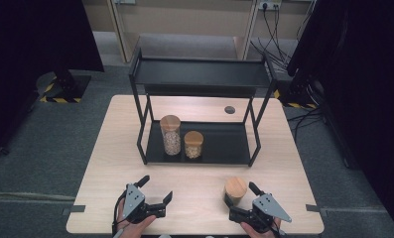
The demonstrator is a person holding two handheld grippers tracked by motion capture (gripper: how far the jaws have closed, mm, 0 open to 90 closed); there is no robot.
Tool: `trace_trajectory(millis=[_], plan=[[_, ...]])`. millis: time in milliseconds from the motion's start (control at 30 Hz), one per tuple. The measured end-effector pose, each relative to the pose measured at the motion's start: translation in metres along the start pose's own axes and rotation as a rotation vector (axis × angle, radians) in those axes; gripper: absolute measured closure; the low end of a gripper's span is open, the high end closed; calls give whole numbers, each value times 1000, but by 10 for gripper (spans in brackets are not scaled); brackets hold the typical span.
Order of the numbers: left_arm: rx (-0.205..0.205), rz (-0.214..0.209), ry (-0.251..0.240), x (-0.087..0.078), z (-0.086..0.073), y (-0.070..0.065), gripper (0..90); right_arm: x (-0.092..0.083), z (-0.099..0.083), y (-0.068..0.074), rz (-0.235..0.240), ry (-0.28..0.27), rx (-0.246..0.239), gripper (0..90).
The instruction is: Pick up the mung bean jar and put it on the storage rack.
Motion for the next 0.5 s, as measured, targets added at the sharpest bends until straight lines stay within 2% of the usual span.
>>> trace_trajectory(millis=[233, 500], plan=[[-1, -1, -1, 0, 0, 0, 27, 4, -4, -5, -34, 19, -7, 66], [0, -2, -1, 0, 0, 0, 27, 9, -9, -9, -40, 39, -6, 66]])
Point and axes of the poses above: each handheld gripper's, and its own axes: x roughly forward along the jaws, z roughly out of its top, y roughly to its left, the point moved 8 cm from there along x, roughly forward along the jaws, and after that the axes turned 15 degrees about z, right-handed, at the moved point
